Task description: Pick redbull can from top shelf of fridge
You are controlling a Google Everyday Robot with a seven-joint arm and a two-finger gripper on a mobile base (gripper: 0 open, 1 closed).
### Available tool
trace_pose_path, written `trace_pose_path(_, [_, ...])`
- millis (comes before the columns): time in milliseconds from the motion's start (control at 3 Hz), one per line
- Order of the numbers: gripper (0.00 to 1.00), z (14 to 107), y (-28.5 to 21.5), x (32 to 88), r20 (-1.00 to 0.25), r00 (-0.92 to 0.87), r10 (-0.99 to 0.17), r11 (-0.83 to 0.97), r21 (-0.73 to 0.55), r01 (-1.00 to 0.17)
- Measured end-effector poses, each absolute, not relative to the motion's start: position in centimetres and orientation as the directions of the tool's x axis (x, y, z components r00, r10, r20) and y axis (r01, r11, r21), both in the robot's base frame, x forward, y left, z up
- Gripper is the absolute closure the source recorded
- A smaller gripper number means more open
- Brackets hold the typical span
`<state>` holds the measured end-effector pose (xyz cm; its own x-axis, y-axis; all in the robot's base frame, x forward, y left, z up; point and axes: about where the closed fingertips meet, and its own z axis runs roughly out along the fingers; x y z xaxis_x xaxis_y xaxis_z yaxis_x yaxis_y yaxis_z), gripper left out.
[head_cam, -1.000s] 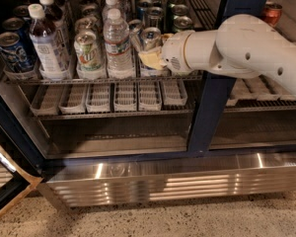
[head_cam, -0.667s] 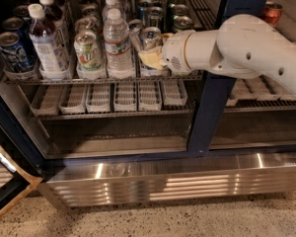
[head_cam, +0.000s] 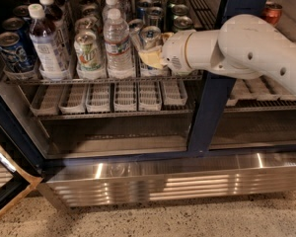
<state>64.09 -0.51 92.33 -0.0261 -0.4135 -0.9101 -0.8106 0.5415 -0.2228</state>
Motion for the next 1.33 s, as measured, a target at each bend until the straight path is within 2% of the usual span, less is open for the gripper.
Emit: trace_pose_path(1333, [1.0,92.64,-0.46,64.04,-0.916,-0.011,-0.401,0.538,-0.226,-0.812])
